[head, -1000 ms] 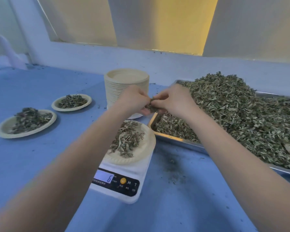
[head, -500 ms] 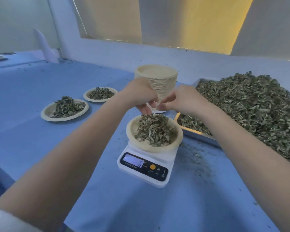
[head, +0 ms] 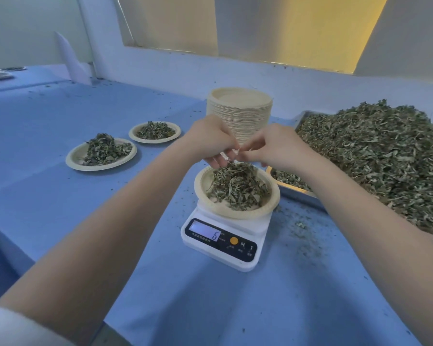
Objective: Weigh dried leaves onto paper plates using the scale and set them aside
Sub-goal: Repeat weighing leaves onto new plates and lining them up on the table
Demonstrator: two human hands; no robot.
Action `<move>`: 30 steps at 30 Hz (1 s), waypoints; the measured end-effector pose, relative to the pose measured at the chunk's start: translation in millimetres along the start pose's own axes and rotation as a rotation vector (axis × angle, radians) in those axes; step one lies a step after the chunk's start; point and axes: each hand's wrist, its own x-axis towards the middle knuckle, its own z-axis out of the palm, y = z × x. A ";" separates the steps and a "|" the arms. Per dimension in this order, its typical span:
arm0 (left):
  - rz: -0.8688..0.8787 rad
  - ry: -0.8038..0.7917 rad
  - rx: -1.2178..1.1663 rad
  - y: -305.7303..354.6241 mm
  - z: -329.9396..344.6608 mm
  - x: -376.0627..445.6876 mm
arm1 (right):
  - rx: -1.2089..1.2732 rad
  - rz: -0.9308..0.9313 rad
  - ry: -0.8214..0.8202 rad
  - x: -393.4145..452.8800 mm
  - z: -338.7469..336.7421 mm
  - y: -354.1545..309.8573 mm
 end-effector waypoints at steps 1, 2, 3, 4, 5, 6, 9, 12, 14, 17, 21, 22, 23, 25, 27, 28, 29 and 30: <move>-0.006 -0.001 0.000 -1.9 -0.1 -0.2 | -0.002 -0.002 0.000 0.2 1.7 1.0; -0.011 0.001 0.000 -3.5 0.2 -0.4 | 0.000 -0.001 0.004 0.1 3.4 1.9; -0.015 0.005 0.001 -4.9 0.6 -0.3 | 0.004 0.000 0.007 0.0 4.9 2.7; -0.017 0.011 0.002 -5.9 1.1 -0.1 | 0.008 0.000 0.008 -0.3 6.0 3.4; -0.019 0.019 0.006 -6.5 1.7 0.2 | 0.008 -0.001 0.007 -0.7 6.9 3.9; -0.019 0.028 0.014 -6.9 2.5 0.7 | 0.006 -0.002 0.003 -1.2 7.6 4.4; -0.011 0.053 0.061 -6.9 5.9 2.6 | -0.001 -0.002 -0.008 -2.4 7.8 5.9; 0.002 0.061 0.077 -5.3 9.5 4.5 | 0.017 0.007 -0.009 -4.1 6.3 7.4; 0.009 0.060 0.077 -3.6 11.2 5.9 | 0.019 0.014 -0.012 -5.4 4.4 8.8; 0.022 0.069 0.074 -1.2 15.6 8.4 | 0.007 0.025 -0.012 -7.8 -0.1 12.0; 0.058 0.068 0.075 6.7 27.9 15.2 | -0.041 0.040 -0.001 -9.3 -8.9 22.7; 0.070 0.067 0.079 9.4 32.2 18.6 | -0.057 0.046 0.006 -8.8 -10.8 27.0; 0.084 0.067 0.084 12.4 36.9 21.7 | -0.077 0.054 0.019 -8.1 -12.4 32.1; 0.107 0.066 0.086 17.6 46.4 27.6 | -0.122 0.077 0.049 -6.4 -14.2 44.1; 0.119 0.066 0.078 19.0 53.8 32.9 | -0.200 0.107 0.042 -4.6 -13.7 56.9; 0.122 0.067 0.075 18.3 56.1 35.0 | -0.250 0.127 0.021 -3.2 -12.4 63.7; 0.124 0.066 0.075 17.1 57.3 36.8 | -0.294 0.156 -0.010 -1.6 -10.3 70.3; 0.124 0.066 0.074 15.5 57.7 38.4 | -0.326 0.189 -0.047 -0.6 -7.7 75.4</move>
